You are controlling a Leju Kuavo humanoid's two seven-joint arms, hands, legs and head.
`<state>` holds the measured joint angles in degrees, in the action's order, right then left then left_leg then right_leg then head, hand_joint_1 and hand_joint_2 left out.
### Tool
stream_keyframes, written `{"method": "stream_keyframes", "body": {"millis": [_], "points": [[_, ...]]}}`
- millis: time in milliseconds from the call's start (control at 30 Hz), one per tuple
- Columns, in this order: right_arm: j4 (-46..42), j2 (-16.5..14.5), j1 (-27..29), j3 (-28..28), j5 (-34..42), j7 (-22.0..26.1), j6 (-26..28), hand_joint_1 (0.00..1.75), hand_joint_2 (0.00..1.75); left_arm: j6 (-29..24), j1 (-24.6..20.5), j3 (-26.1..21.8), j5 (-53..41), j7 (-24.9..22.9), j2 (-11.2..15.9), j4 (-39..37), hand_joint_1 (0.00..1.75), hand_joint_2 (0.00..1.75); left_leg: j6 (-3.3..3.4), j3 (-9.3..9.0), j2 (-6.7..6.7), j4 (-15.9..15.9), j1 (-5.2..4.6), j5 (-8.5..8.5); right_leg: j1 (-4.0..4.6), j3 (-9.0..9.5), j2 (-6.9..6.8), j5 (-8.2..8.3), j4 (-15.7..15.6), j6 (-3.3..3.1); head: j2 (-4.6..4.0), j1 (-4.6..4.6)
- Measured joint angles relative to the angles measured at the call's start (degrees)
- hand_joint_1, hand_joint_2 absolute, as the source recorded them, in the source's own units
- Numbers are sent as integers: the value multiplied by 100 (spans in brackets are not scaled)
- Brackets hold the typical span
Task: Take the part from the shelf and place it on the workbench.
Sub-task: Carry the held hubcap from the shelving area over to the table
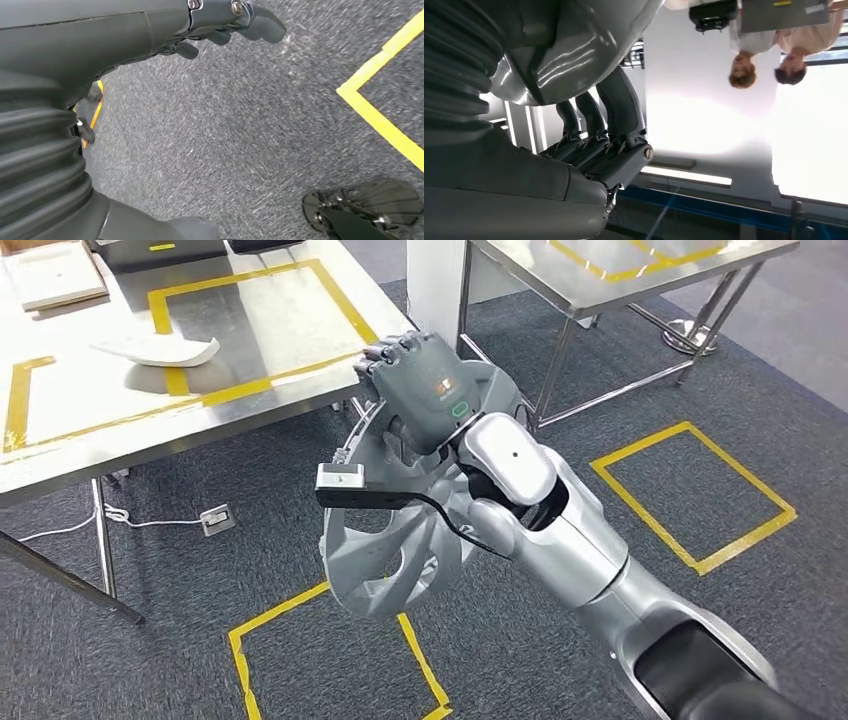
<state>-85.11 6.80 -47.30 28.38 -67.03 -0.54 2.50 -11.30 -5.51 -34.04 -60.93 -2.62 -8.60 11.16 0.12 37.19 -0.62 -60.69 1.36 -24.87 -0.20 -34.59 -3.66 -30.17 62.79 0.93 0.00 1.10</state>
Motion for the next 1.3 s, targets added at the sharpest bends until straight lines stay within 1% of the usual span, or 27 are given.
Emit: {"method": "stream_keyframes", "body": {"millis": [67, 100, 133, 167, 200, 233, 300, 333, 367, 433, 500, 567, 600, 633, 667, 700, 733, 800, 867, 933, 1000, 1067, 1133, 1167, 1200, 1233, 1300], "points": [[180, -4, -234, 19, 75, 14, -21, 175, 175, 25, -36, 3, -21, -3, -1, 1, 0, 175, 38, 30, 100, 2, 7, 24, -13, -327, 251, -360, 705, 30, 0, 11], [277, -4, -333, 27, 122, 19, -33, 175, 175, 41, -51, 4, -25, 6, 0, 1, 0, 175, 50, 44, 161, 1, 5, 34, -12, -506, 301, -497, 1077, 30, 0, 17], [372, -4, -416, 38, 168, 23, -45, 175, 175, 52, -58, 5, -23, 13, 2, 1, 0, 175, 54, 53, 226, 1, 2, 43, -11, -625, 320, -543, 1312, 22, 0, 19], [461, -4, -492, 54, 213, 24, -54, 175, 175, 60, -60, 4, -21, 20, 4, 1, 0, 175, 52, 59, 296, 1, 0, 53, -11, -646, 330, -478, 1336, 3, 0, 20], [532, -4, -561, 69, 252, 25, -56, 175, 175, 61, -61, 4, -15, 25, 6, 1, 0, 175, 44, 61, 367, 0, -2, 64, -10, -553, 354, -313, 1129, -24, 0, 20], [589, -4, -632, 81, 287, 27, -52, 175, 175, 61, -63, 3, -10, 30, 6, 1, 0, 175, 32, 61, 437, 0, -3, 75, -10, -376, 417, -92, 750, -61, 0, 20], [678, -3, -777, 95, 353, 36, -17, 175, 175, 61, -76, 3, -3, 37, 2, 1, 0, 175, -17, 84, 562, -2, -6, 107, -6, -45, 643, 187, 21, -126, 0, 17], [713, -1, -834, 100, 384, 40, 9, 175, 175, 61, -84, 3, -3, 39, 1, 1, 0, 175, -51, 102, 618, 4, 2, 128, 3, 42, 722, 231, -184, -141, 0, 14], [747, 5, -874, 110, 413, 41, 39, 175, 175, 61, -88, 3, -4, 39, 0, 1, 0, 175, -92, 119, 670, 21, 15, 152, 16, 69, 750, 215, -257, -147, 0, 17], [799, 20, -902, 136, 464, 41, 86, 175, 175, 61, -77, 3, -8, 37, 5, -1, 0, 175, -168, 144, 737, 61, 35, 191, 18, 105, 641, 246, -323, -164, 0, 25], [840, 42, -907, 154, 510, 42, 124, 175, 175, 61, -66, 3, -17, 22, 14, -4, 0, 175, -220, 237, 514, -94, 11, 71, -7, 151, 510, 299, -398, -213, 0, 3], [880, 80, -900, 162, 546, 45, 148, 175, 175, 63, -74, 3, -22, -5, 21, -6, 0, 175, -260, 492, 202, -682, -5, -270, -8, 165, 373, 320, -426, -254, 0, -24], [902, 100, -890, 164, 559, 49, 153, 175, 175, 66, -78, 3, -22, -16, 24, -7, 0, 175, -281, 642, 141, -1040, -3, -429, -3, 163, 301, 318, -423, -264, 0, -26], [926, 116, -877, 168, 568, 53, 155, 175, 175, 70, -75, 2, -21, -25, 27, -8, 0, 175, -299, 743, 115, -1298, 0, -513, 0, 162, 231, 314, -419, -267, 0, -26], [949, 126, -867, 172, 576, 56, 156, 175, 175, 74, -70, 2, -21, -27, 30, -9, 0, 175, -312, 756, 100, -1371, 2, -498, -1, 161, 165, 308, -413, -264, 1, -26], [967, 135, -862, 175, 581, 57, 156, 175, 175, 76, -65, 1, -21, -29, 33, -10, 0, 175, -322, 659, 76, -1229, 5, -388, -3, 161, 103, 297, -401, -255, 1, -26], [980, 140, -864, 177, 587, 55, 157, 175, 175, 80, -62, 1, -21, -29, 38, -10, 0, 175, -328, 470, 20, -902, 8, -220, -7, 162, 43, 278, -380, -238, 1, -26], [992, 149, -877, 176, 598, 47, 159, 175, 175, 96, -70, 1, -21, -28, 38, -10, 0, 175, -289, 123, -214, -262, -23, -36, 19, 150, -54, 228, -320, -184, 0, -33], [999, 155, -890, 176, 604, 41, 162, 175, 175, 115, -75, 0, -21, -28, 35, -10, 0, 175, -175, 32, -311, -52, -50, -45, 72, 134, -131, 198, -285, -137, 0, -33], [1007, 158, -896, 176, 605, 39, 165, 175, 175, 120, -71, -1, -21, -29, 40, -10, 0, 175, -68, 46, -183, -45, -38, -19, 86, 137, -201, 178, -283, -96, 0, -27], [1019, 166, -901, 176, 608, 40, 166, 175, 175, 120, -71, -2, -21, -28, 42, -10, 0, 175, -8, 54, -73, -33, -19, 3, 52, 81, -39, 45, -127, -35, 0, -24], [1032, 181, -907, 174, 610, 39, 167, 175, 175, 120, -84, -2, -21, -27, 40, -10, 0, 175, 40, 71, 33, -27, -6, 24, 21, -171, 232, -262, 430, 13, 0, -16], [1056, 198, -895, 173, 609, 38, 168, 175, 175, 120, -92, -2, -21, -28, 39, -10, 0, 175, 69, 92, 155, -28, -8, 41, 12, -513, 316, -521, 1114, 26, 0, -13], [1070, 207, -881, 174, 609, 38, 168, 175, 175, 120, -89, -2, -21, -28, 41, -10, 0, 175, 71, 98, 223, -29, -9, 47, 7, -598, 326, -517, 1260, 23, 0, -12], [1082, 214, -871, 175, 608, 37, 167, 175, 175, 121, -84, -2, -21, -29, 43, -10, 0, 175, 66, 100, 294, -30, -8, 55, -1, -583, 335, -412, 1202, 15, 0, -10], [1089, 219, -869, 175, 608, 37, 168, 175, 175, 121, -81, -2, -21, -29, 44, -10, 0, 175, 54, 100, 366, -31, -7, 65, -10, -458, 357, -216, 925, 0, 0, -8], [1093, 225, -883, 175, 614, 35, 169, 175, 175, 122, -84, -2, -21, -29, 41, -10, 0, 175, 12, 108, 480, -33, -4, 91, -30, -114, 510, 119, 168, -32, 0, -7]]}}
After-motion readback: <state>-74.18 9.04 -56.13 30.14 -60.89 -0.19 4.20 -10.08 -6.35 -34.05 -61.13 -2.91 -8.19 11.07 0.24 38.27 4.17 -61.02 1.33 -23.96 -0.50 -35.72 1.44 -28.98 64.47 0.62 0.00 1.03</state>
